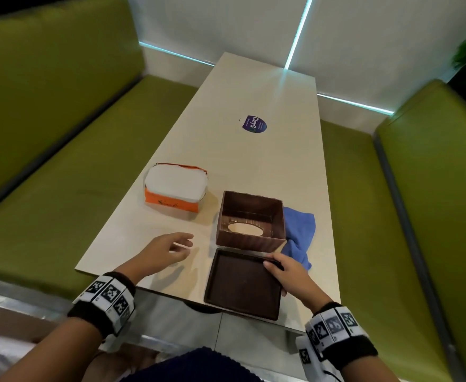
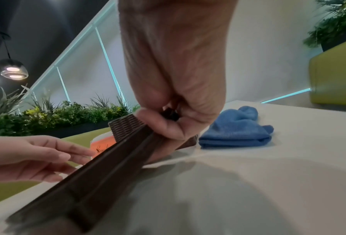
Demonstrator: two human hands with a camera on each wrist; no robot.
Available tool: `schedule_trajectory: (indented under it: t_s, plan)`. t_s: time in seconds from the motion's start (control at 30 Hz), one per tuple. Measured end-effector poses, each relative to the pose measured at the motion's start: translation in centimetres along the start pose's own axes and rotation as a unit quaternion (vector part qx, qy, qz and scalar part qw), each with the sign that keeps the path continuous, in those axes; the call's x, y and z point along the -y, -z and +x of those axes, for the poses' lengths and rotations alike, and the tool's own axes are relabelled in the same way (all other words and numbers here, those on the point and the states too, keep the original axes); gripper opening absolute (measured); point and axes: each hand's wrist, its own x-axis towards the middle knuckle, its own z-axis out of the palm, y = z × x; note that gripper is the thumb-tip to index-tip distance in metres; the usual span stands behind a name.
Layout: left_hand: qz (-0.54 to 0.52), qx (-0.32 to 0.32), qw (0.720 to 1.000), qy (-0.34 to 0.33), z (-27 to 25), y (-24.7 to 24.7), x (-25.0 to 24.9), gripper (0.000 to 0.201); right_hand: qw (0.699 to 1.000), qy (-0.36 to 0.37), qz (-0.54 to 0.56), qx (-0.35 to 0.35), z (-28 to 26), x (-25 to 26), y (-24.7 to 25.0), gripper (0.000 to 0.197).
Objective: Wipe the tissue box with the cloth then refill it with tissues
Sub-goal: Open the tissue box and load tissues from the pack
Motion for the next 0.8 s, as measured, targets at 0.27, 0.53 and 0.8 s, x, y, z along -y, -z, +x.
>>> schedule_trajectory:
  t_s: [0.27, 0.53, 0.8]
  plan:
    - [-0.006, 0.001, 1.0, -0.006, -0.5, 0.4, -0.6, 0.037, 0.999, -0.015, -0.023, -0.038, 2.5, -0.9, -1.3, 0.029]
    - [-0.004, -0.001, 1.0, 0.0, -0.9, 1.1, -0.6, 0.038, 0.963, 0.028, -0.248, -0.102, 3.5, -1.0, -1.7, 0.028]
    - [0.01, -0.031, 0.999, -0.027, -0.2, 4.2, -2.1, 0.035, 0.921, 0.024, -0.365, -0.135, 2.4, 1.0, -1.8, 0.025]
